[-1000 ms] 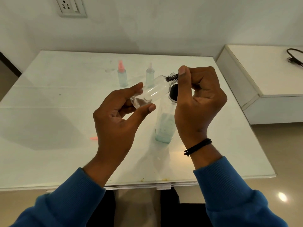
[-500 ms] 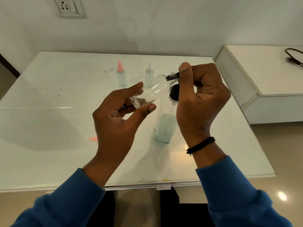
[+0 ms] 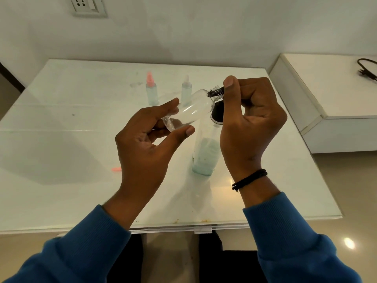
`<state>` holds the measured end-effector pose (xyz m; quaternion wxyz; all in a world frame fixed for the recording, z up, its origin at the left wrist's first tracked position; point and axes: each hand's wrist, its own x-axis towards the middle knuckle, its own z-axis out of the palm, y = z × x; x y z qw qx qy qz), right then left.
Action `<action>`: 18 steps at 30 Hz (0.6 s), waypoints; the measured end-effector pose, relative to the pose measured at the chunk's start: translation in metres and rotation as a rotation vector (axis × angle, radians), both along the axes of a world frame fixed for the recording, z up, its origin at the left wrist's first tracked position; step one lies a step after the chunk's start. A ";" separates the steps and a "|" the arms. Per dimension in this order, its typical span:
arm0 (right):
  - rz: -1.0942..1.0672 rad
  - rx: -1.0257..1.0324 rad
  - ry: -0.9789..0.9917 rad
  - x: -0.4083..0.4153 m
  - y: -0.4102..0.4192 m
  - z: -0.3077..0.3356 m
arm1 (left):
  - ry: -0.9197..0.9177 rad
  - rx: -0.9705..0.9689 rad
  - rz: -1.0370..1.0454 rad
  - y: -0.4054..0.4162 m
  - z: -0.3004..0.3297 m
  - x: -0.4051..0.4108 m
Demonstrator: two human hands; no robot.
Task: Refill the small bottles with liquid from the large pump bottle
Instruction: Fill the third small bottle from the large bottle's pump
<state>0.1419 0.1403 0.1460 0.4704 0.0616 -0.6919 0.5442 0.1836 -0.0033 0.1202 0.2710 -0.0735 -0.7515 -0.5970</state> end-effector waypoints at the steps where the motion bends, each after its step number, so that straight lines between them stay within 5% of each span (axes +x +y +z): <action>1: -0.003 -0.004 0.002 0.000 -0.001 -0.001 | -0.001 -0.012 0.009 0.000 0.000 0.000; 18: -0.027 -0.002 0.013 -0.001 -0.001 -0.001 | 0.002 0.015 0.000 0.001 0.000 0.000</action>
